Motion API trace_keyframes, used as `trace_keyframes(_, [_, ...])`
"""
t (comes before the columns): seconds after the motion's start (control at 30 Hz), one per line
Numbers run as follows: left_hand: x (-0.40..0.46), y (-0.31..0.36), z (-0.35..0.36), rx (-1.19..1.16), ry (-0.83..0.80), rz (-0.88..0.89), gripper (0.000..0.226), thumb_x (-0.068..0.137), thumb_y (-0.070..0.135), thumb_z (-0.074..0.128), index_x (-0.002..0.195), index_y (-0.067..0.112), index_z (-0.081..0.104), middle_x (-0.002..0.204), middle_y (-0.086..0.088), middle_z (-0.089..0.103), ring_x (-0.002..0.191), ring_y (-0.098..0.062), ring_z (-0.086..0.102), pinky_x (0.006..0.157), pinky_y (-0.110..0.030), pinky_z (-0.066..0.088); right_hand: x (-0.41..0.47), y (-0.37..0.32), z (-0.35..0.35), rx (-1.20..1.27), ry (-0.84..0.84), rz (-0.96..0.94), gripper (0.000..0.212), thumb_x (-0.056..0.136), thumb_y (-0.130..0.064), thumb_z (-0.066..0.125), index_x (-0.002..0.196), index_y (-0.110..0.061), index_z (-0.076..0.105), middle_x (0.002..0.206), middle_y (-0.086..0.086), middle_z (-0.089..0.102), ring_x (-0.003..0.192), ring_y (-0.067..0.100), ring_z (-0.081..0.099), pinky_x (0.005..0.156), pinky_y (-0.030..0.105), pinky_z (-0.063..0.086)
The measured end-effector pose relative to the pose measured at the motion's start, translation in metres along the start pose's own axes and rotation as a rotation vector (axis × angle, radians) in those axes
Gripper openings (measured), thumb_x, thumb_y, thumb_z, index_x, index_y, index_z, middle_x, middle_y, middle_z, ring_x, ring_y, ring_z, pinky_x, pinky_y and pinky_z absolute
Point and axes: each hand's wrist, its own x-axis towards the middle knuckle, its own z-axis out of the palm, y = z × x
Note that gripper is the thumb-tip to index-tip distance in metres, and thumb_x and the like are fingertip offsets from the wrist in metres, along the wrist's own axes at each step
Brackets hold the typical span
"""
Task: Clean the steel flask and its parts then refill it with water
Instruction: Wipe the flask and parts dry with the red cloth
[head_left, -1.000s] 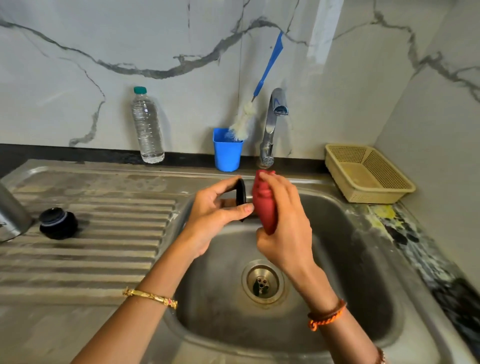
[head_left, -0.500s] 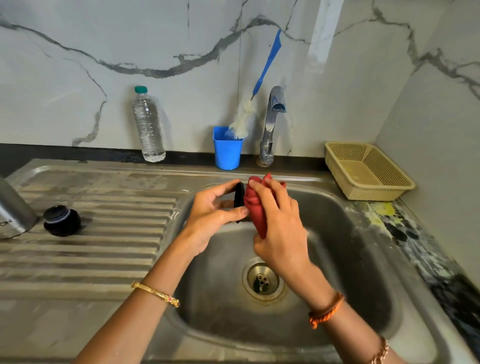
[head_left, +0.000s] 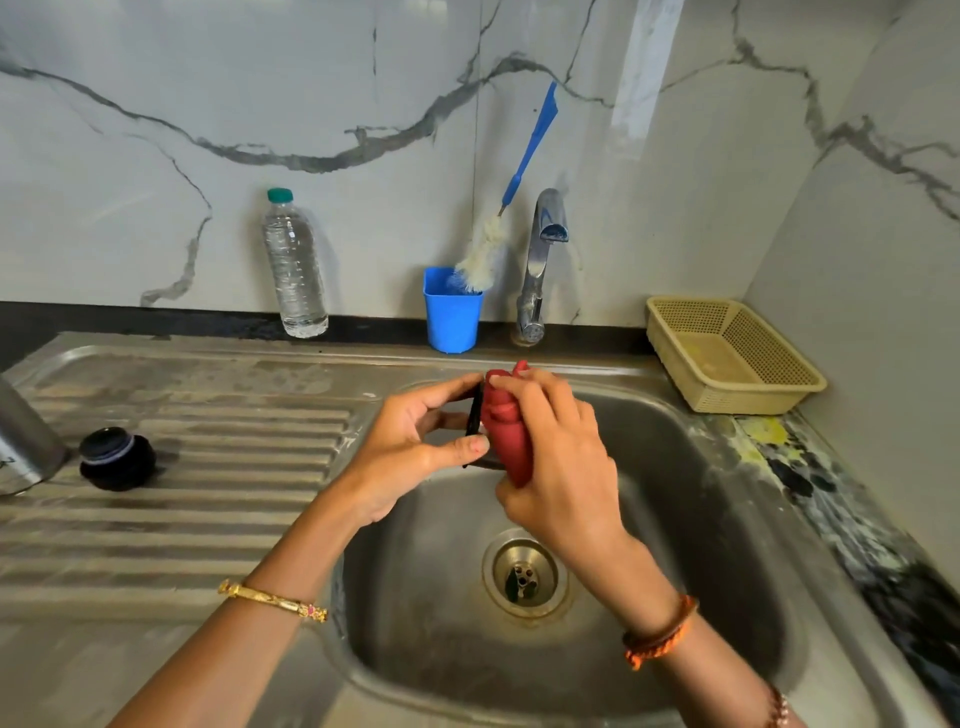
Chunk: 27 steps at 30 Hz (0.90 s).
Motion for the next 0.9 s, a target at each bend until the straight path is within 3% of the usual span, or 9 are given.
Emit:
trace_keyframes(0.1, [-0.002, 0.0, -0.003, -0.096, -0.013, 0.031, 0.062, 0.055, 0.007, 0.078, 0.113, 0.022, 0.059, 0.105, 0.005, 0.07, 0.102, -0.012, 0.063, 0.079, -0.02, 0.051, 0.025, 0.016, -0.02, 0.619, -0.323, 0.154, 0.078, 0.047, -0.003, 0.078, 0.119, -0.019, 0.052, 0.109, 0.001, 0.057, 0.098, 0.019, 0.058, 0.08, 0.037, 0.052])
trace_keyframes(0.2, [-0.002, -0.001, 0.004, -0.242, -0.015, 0.109, 0.076, 0.05, 0.028, 0.087, 0.119, 0.018, 0.056, 0.11, 0.003, 0.067, 0.105, -0.014, 0.06, 0.083, -0.025, 0.052, 0.035, 0.025, -0.03, 1.196, -0.487, 0.187, 0.079, 0.049, 0.018, 0.071, 0.122, -0.005, 0.051, 0.12, 0.02, 0.056, 0.106, 0.036, 0.058, 0.082, 0.055, 0.053])
trace_keyframes(0.33, [0.001, -0.01, 0.019, -0.329, 0.08, 0.255, 0.076, 0.059, 0.031, 0.085, 0.126, 0.017, 0.051, 0.123, -0.005, 0.059, 0.115, -0.016, 0.054, 0.09, -0.023, 0.047, 0.032, 0.03, -0.024, 1.372, -0.465, 0.188, 0.086, 0.05, 0.006, 0.073, 0.13, -0.004, 0.046, 0.118, 0.018, 0.059, 0.107, 0.027, 0.058, 0.086, 0.035, 0.052])
trace_keyframes(0.47, [0.006, -0.022, 0.031, -0.145, 0.194, 0.381, 0.063, 0.066, 0.012, 0.07, 0.123, 0.017, 0.044, 0.126, -0.012, 0.05, 0.116, -0.017, 0.053, 0.087, -0.019, 0.047, 0.023, 0.031, -0.017, 1.538, -0.446, 0.376, 0.061, 0.054, 0.0, 0.062, 0.114, -0.007, 0.058, 0.096, 0.009, 0.07, 0.09, 0.019, 0.066, 0.079, 0.03, 0.055])
trace_keyframes(0.53, [0.011, -0.025, 0.025, 0.056, 0.263, 0.457, 0.059, 0.067, 0.016, 0.07, 0.121, 0.023, 0.047, 0.132, -0.003, 0.045, 0.123, -0.022, 0.047, 0.09, -0.019, 0.045, 0.018, 0.029, -0.016, 1.661, -0.508, 0.538, 0.049, 0.051, 0.004, 0.053, 0.098, -0.005, 0.066, 0.085, 0.011, 0.071, 0.077, 0.02, 0.068, 0.068, 0.03, 0.057])
trace_keyframes(0.6, [0.019, -0.027, 0.011, 0.29, 0.267, 0.544, 0.06, 0.07, 0.018, 0.07, 0.125, 0.021, 0.047, 0.131, 0.015, 0.042, 0.127, -0.015, 0.042, 0.096, -0.024, 0.044, 0.013, 0.029, -0.017, 1.784, -0.548, 0.676, 0.039, 0.05, 0.002, 0.049, 0.081, 0.0, 0.072, 0.078, 0.015, 0.069, 0.067, 0.022, 0.068, 0.06, 0.029, 0.057])
trace_keyframes(0.7, [0.021, -0.028, -0.009, 0.497, 0.167, 0.576, 0.057, 0.072, 0.018, 0.068, 0.126, 0.016, 0.048, 0.126, 0.016, 0.042, 0.126, -0.002, 0.04, 0.101, -0.036, 0.044, 0.011, 0.028, -0.02, 1.738, -0.477, 0.704, 0.039, 0.054, 0.002, 0.043, 0.083, 0.002, 0.069, 0.075, 0.015, 0.067, 0.063, 0.022, 0.066, 0.055, 0.026, 0.055])
trace_keyframes(0.8, [0.017, -0.028, -0.015, 0.6, 0.111, 0.534, 0.061, 0.069, 0.01, 0.07, 0.125, 0.02, 0.049, 0.123, 0.015, 0.044, 0.123, 0.005, 0.04, 0.102, -0.028, 0.042, 0.013, 0.019, -0.016, 1.403, -0.339, 0.537, 0.056, 0.05, 0.0, 0.047, 0.104, -0.005, 0.059, 0.077, 0.006, 0.065, 0.069, 0.015, 0.061, 0.056, 0.022, 0.052])
trace_keyframes(0.9, [0.014, -0.019, -0.007, 0.524, 0.072, 0.441, 0.065, 0.067, -0.002, 0.074, 0.122, 0.023, 0.051, 0.125, 0.016, 0.042, 0.12, 0.008, 0.041, 0.094, -0.016, 0.045, 0.011, 0.007, -0.002, 0.83, -0.211, 0.313, 0.079, 0.05, -0.013, 0.06, 0.127, -0.022, 0.048, 0.113, -0.001, 0.058, 0.098, 0.009, 0.058, 0.08, 0.035, 0.054])
